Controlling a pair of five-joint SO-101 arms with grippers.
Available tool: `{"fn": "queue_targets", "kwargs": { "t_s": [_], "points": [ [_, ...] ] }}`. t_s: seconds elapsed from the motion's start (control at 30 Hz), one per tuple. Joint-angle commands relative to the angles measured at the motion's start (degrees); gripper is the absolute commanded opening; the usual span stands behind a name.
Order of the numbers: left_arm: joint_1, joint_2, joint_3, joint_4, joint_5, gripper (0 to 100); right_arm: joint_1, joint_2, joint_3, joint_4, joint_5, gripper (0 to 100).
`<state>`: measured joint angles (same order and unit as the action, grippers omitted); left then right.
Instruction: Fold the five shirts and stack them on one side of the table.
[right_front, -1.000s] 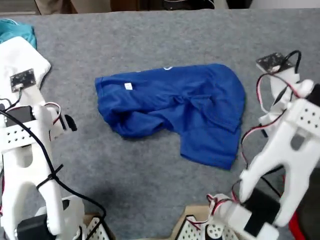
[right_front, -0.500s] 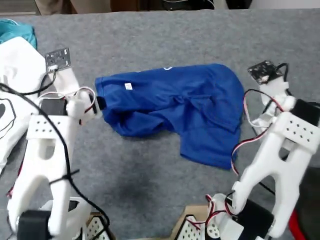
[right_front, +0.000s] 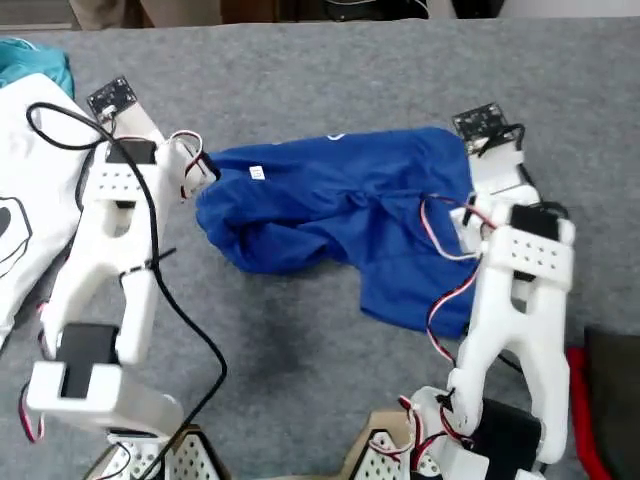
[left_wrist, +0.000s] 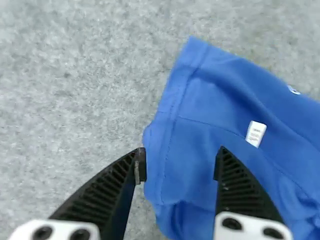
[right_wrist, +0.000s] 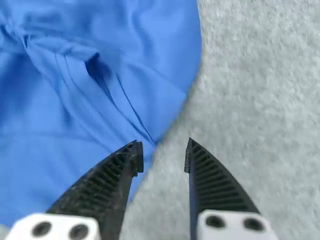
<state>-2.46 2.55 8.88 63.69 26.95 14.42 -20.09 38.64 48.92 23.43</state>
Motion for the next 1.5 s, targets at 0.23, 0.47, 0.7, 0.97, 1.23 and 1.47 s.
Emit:
{"fn": "queue_targets", "kwargs": {
  "t_s": [0.23, 0.47, 0.7, 0.97, 1.23, 1.47],
  "points": [
    [-8.0, 15.4, -13.3, 5.5, -12.7, 23, -1.5, -2.1, 13.5, -17.6, -5.5, 15.7],
    [-5.5, 20.2, -19.1, 11.3, -12.7, 23, -1.4, -2.1, 16.0, -19.1, -7.6, 15.7],
    [-4.3, 20.4, -24.6, 12.5, -10.4, 23, -1.5, -2.1, 20.8, -24.1, -7.7, 15.7],
    [-2.5, 25.4, -24.2, 5.5, -10.3, 23, -1.5, -2.1, 20.8, -24.5, -7.8, 15.7],
    [-1.3, 32.9, -30.2, 5.4, -9.4, 23, -1.5, -2.1, 20.8, -24.5, -7.8, 15.7],
    [-1.3, 37.1, -33.9, 5.7, -7.8, 9, -1.4, -2.1, 20.9, -24.6, -7.8, 15.7]
  ]
}}
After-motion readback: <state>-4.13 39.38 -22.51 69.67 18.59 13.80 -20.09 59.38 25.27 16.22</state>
